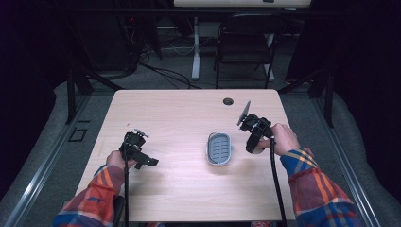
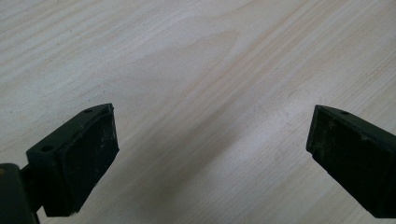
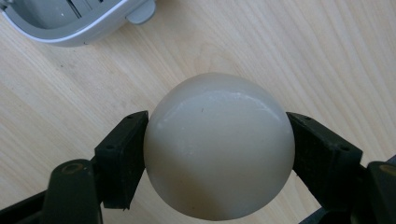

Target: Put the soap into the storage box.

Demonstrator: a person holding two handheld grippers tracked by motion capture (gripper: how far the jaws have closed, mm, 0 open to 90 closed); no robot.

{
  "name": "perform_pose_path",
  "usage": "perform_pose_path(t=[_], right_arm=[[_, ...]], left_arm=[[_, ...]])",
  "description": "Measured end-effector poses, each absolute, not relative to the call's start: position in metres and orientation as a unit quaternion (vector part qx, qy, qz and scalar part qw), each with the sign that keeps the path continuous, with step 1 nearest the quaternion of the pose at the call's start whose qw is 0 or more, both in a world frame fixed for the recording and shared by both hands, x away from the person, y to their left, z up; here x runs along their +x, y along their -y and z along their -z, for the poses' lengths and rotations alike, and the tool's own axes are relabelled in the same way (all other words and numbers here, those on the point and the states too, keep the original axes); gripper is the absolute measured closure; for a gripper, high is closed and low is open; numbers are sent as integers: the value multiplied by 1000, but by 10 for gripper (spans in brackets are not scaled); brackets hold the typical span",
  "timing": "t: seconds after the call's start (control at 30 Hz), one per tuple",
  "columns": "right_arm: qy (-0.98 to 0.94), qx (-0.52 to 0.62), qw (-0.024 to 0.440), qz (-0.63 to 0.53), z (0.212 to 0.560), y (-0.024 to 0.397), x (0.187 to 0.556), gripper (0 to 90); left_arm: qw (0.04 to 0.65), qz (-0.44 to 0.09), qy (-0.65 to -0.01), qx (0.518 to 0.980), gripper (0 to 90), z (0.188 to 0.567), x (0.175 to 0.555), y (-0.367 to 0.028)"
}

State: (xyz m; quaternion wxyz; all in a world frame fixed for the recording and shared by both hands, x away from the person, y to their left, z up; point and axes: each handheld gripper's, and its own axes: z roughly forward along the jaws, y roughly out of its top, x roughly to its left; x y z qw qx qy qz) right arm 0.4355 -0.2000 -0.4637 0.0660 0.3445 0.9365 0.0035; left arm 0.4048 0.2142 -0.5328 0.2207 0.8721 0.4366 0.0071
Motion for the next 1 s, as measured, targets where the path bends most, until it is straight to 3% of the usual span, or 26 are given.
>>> perform_pose_path(t=[1.0], right_arm=[[-948,310,73,-13,441,159,446,246]], left_arm=[[223,-2,-439,870,20,534,404,-214]])
